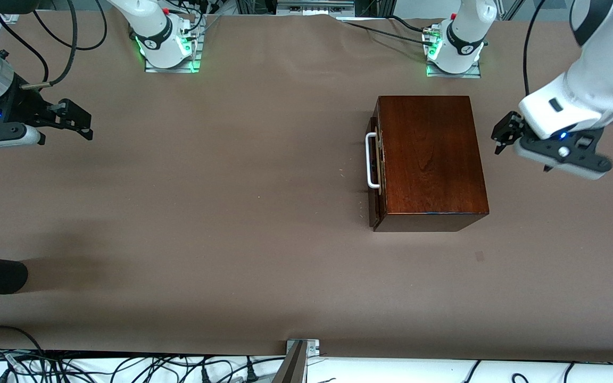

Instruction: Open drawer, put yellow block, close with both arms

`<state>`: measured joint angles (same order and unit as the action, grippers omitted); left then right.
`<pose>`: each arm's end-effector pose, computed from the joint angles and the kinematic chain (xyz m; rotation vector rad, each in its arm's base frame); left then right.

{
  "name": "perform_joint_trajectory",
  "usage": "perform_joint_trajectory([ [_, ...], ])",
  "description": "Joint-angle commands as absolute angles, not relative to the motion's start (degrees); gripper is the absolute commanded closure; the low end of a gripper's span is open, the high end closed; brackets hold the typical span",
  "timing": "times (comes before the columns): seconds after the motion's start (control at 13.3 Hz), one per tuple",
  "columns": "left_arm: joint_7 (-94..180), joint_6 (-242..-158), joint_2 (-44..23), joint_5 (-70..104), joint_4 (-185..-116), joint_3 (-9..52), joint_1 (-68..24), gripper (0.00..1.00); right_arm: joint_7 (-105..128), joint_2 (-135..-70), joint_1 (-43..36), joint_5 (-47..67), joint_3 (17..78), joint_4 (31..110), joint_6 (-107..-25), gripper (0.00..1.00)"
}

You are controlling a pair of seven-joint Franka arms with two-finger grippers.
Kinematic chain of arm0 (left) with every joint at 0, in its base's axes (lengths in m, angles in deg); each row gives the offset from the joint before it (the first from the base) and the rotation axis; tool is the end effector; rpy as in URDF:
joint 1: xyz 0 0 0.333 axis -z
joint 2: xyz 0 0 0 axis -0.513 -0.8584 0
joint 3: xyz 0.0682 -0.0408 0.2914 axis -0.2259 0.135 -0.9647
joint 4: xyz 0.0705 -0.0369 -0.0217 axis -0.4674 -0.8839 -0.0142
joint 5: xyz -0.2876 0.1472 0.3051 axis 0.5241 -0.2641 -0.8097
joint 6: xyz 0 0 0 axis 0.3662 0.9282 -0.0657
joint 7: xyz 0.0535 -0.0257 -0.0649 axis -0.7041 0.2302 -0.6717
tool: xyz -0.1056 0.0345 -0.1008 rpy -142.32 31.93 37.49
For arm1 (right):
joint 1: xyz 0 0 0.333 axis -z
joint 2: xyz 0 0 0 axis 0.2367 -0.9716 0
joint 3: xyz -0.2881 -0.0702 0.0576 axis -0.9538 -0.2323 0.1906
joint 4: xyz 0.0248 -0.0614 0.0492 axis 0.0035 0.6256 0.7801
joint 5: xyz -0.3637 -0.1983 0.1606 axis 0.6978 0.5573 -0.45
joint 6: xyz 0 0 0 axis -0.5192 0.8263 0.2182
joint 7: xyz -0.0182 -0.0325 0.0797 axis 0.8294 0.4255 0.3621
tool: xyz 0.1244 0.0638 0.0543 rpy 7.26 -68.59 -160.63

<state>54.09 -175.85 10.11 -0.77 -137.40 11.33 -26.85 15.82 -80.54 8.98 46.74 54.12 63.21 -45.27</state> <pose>0.6290 -0.1109 0.5519 -2.9728 0.4453 -0.0417 0.6191 0.0671 0.5447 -3.1340 -0.1850 -0.0412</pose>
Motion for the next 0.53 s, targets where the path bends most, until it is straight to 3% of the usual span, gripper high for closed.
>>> perform_joint_trajectory([
  [0.0, 46.22, -181.87, 17.26, 4.53, -146.07, 8.74, -27.43, 0.0, 16.2, -80.95, 9.21, 45.68, 54.12, 62.09, -45.15, 0.0],
  [0.45, 45.23, -184.35, 18.86, 7.21, -150.57, 5.65, -27.52, 0.0, 16.2, -80.86, 9.12, 45.68, 54.12, 62.17, -44.27, 0.0],
])
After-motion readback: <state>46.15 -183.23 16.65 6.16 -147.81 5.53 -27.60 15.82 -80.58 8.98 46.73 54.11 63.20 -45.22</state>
